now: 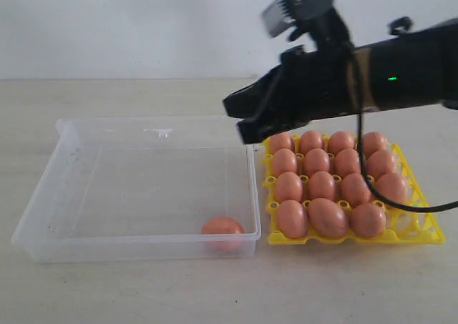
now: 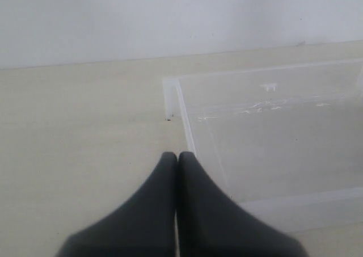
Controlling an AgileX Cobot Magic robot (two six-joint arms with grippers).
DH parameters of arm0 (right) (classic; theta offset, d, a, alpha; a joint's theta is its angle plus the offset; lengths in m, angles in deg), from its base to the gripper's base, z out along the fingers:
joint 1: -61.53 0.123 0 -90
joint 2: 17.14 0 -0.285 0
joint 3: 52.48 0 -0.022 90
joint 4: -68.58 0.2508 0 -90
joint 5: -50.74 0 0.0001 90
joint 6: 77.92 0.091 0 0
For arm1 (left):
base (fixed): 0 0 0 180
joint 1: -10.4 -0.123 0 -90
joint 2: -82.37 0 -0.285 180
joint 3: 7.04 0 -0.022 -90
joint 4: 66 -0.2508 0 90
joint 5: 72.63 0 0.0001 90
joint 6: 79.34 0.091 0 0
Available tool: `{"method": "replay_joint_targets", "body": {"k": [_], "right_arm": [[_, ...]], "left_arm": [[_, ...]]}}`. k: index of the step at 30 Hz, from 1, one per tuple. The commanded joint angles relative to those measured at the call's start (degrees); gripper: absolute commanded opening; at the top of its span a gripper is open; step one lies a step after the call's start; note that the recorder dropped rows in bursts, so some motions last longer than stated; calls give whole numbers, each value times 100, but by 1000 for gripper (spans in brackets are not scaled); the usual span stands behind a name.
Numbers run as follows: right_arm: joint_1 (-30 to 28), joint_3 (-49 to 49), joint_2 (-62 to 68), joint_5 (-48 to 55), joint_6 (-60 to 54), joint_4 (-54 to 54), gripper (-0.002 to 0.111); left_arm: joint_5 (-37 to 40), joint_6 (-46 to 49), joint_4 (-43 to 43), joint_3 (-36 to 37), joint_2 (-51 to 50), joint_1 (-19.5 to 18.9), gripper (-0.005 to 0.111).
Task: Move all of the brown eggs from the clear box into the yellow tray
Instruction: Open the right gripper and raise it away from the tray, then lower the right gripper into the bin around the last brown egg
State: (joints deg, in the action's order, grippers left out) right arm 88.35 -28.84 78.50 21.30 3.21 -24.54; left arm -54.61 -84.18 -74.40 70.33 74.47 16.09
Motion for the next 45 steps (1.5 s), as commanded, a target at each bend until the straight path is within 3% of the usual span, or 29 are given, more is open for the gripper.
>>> {"method": "replay_joint_targets", "body": {"k": [1, 4, 6, 8, 13, 16, 18, 23, 26, 30, 32, 45], "right_arm": [[1387, -540, 267, 3309, 725, -682, 0], [2061, -910, 656, 6010, -408, -618, 0], [2170, -1243, 960, 6935, -1754, -97, 0], [2170, -1807, 1197, 7212, -3819, 1687, 0], [1591, -3718, 1567, 7491, -9439, 8975, 0], [1258, -4924, 2055, 8829, -10395, 10792, 0], [1158, -5626, 2426, 9809, -10361, 10889, 0], [1179, -5975, 3059, 9940, -10415, 10631, 3], [1298, -5975, 3339, 9940, -10864, 10617, 19], [1311, -5975, 3708, 9940, -10934, 10564, 49], [1311, -5975, 3906, 9940, -11015, 10470, 57], [1311, -5952, 4182, 9940, -10930, 10367, 59]], "left_arm": [[22, 17, 45, -15, 11, 19, -4], [22, 17, 45, -15, 11, 19, -4], [22, 17, 45, -15, 11, 19, -4], [22, 17, 45, -15, 11, 19, -4], [22, 17, 45, -15, 11, 19, -4], [22, 17, 45, -15, 11, 19, -4], [22, 17, 45, -15, 11, 19, -4], [33, 17, 43, -15, 11, 19, -4], [33, 17, 43, -15, 11, 19, -4], [33, 17, 43, -15, 11, 19, -4], [33, 17, 43, -15, 11, 19, -4], [33, 17, 43, -15, 11, 19, -4]]}}
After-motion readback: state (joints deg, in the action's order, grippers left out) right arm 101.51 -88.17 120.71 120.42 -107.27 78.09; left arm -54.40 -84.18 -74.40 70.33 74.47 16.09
